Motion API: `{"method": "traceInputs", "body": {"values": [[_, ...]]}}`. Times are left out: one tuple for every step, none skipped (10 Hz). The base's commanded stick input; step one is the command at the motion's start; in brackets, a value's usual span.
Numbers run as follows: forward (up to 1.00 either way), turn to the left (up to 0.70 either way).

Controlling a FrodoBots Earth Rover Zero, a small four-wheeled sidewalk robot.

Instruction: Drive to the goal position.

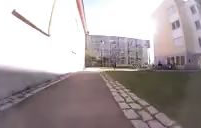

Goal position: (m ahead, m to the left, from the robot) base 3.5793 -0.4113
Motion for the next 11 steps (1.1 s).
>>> {"method": "traceInputs", "body": {"values": [[0.70, 0.18], [0.70, 0.13], [0.70, 0.08], [0.70, 0.03], [0.70, 0.03], [0.70, 0.13], [0.70, 0.23], [0.70, 0.32], [0.70, 0.33], [0.70, 0.30], [0.70, 0.25]]}}
